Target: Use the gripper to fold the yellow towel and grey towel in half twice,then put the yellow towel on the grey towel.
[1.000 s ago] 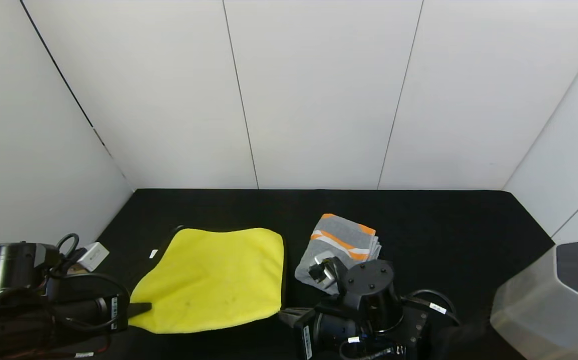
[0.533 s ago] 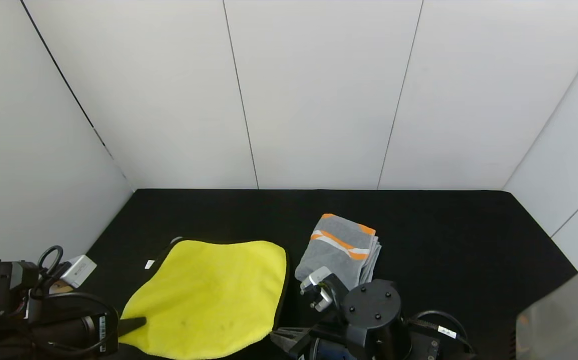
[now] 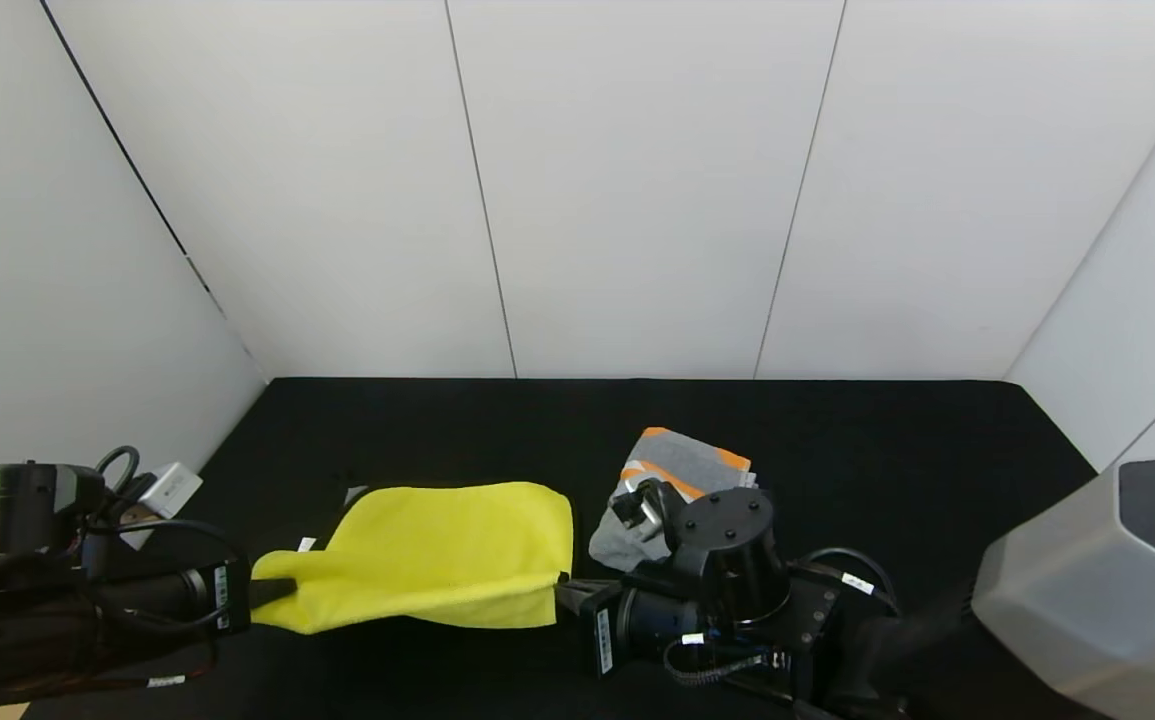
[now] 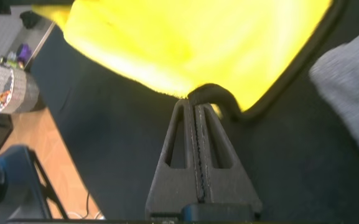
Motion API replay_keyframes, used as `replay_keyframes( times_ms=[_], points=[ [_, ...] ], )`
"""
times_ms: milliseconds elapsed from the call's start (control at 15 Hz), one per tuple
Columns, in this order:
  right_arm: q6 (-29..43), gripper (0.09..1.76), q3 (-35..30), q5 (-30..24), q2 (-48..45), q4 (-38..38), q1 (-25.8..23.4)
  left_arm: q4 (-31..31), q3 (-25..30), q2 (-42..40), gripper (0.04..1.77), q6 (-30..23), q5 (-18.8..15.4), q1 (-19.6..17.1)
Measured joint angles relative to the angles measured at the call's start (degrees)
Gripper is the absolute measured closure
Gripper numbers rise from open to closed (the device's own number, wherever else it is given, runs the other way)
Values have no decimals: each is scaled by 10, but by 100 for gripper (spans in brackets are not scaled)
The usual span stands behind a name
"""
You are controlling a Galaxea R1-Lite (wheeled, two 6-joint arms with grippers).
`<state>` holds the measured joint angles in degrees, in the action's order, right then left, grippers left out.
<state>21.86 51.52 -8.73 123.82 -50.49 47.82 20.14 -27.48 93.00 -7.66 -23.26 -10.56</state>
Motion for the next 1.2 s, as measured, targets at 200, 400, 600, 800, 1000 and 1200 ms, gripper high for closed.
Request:
replay_keyframes(
  times_ms=[200, 400, 600, 800, 1000, 1200],
  points=[
    [0, 173, 41, -19, 8, 19, -21, -1, -31, 37, 167, 0, 5, -4],
    [-1, 173, 92, -22, 20, 45, -33, -2, -60, 60, 167, 2, 6, 4],
    [-1, 173, 135, -22, 37, 56, -43, 3, -99, 87, 167, 3, 6, 18],
    [-1, 173, 164, -43, 56, 57, -58, 5, -142, 128, 167, 3, 3, 31],
    [-1, 173, 186, -47, 70, 59, -70, 7, -165, 166, 167, 8, 1, 37],
    [-2, 173, 208, -51, 76, 98, -74, 22, -171, 184, 164, 6, 4, 38]
  ],
)
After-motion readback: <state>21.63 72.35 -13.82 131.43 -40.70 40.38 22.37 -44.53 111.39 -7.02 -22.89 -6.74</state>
